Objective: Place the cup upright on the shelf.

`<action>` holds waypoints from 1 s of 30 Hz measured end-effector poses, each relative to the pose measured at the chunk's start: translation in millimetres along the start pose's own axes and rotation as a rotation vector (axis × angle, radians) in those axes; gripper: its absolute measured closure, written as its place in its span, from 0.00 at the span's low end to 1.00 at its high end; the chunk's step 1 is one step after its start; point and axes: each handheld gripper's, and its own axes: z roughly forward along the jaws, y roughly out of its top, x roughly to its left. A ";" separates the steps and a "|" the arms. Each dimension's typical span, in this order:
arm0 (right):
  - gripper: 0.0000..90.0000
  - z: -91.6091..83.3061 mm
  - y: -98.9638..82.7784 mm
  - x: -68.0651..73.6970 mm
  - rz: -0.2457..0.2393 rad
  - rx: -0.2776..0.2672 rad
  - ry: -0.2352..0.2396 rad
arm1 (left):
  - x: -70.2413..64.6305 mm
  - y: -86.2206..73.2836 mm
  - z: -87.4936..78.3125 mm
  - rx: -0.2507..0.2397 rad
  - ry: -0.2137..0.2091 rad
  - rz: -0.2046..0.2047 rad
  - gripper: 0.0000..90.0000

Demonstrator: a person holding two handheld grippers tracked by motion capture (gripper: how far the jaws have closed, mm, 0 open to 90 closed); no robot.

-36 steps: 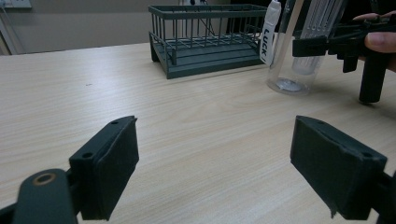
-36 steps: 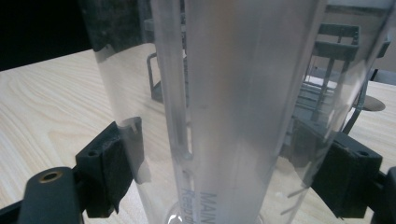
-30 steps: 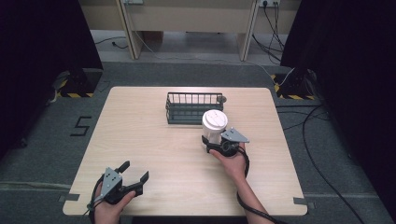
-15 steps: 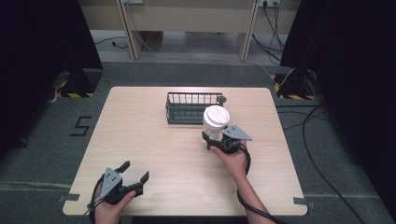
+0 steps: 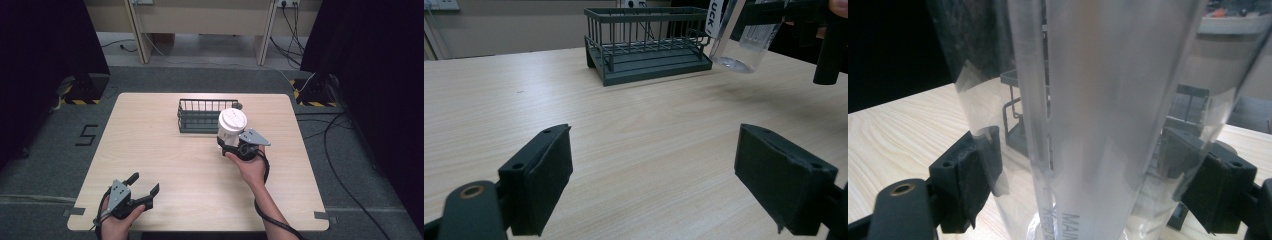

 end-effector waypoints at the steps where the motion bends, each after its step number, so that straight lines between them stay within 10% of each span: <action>1: 0.20 0.3 1.0 -0.4 -0.002 0.001 0.000 | 0.0 0.0 0.0 0.000 0.000 -0.001 0.17; 30: 0.20 5.9 26.8 -7.4 -0.018 -0.007 -0.013 | 0.6 0.2 -0.6 0.000 0.000 -0.003 0.17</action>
